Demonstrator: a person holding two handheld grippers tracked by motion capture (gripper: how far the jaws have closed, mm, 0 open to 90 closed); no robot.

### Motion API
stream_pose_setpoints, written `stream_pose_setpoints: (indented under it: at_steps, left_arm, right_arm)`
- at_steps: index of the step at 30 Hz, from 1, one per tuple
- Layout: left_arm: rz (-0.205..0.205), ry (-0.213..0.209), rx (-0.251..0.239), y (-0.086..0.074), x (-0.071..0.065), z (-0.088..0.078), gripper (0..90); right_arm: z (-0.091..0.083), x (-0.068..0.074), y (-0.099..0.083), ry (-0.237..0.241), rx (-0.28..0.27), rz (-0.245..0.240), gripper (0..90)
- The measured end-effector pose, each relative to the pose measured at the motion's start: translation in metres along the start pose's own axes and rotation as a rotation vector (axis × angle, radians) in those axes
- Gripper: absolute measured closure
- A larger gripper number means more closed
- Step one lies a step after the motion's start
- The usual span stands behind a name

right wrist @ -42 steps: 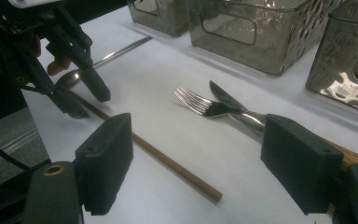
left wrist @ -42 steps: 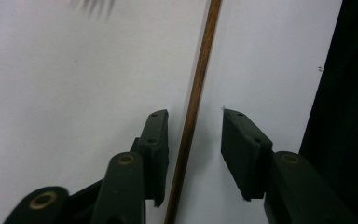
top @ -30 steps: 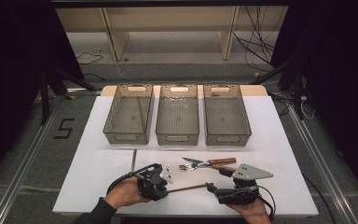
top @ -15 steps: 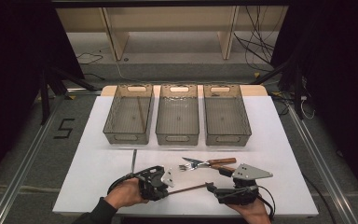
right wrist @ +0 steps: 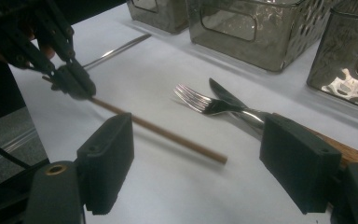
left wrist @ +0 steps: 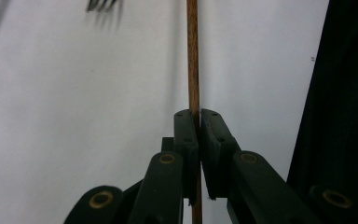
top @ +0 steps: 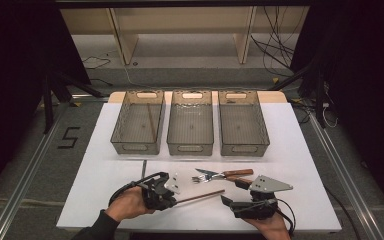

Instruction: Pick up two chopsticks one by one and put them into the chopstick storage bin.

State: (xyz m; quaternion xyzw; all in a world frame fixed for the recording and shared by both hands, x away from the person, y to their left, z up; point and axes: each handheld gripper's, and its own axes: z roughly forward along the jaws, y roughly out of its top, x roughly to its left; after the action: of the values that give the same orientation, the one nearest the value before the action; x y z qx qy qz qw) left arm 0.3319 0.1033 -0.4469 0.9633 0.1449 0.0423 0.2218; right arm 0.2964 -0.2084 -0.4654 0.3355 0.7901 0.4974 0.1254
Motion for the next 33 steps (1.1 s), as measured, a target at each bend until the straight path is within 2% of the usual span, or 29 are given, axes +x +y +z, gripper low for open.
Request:
stream_pose_setpoints:
  at_steps: [3,8,17,21,27,33]
  left_arm:
    - [-0.022,0.007,-0.016,-0.004,0.005,-0.007,85.3]
    - [-0.094,0.064,-0.061,-0.009,0.015,-0.018,85.3]
    - [-0.259,0.124,-0.185,-0.018,0.034,-0.041,85.3]
    - [-0.328,0.133,-0.248,-0.023,0.044,-0.049,85.3]
    - [-0.389,0.165,-0.3,-0.029,0.059,-0.065,85.3]
    - [-0.438,0.179,-0.325,-0.031,0.077,-0.072,85.3]
  right_arm:
    - [0.0,0.001,0.0,0.003,0.0,0.001,26.5]
    - [-0.001,0.0,0.0,-0.001,-0.008,-0.002,26.5]
    - [-0.003,-0.001,0.001,-0.006,-0.023,0.001,26.5]
    - [-0.005,-0.002,0.001,-0.012,-0.036,0.002,26.4]
    - [-0.01,-0.004,-0.001,-0.018,-0.044,0.016,26.4]
    - [-0.014,-0.005,-0.004,-0.026,-0.048,0.03,26.4]
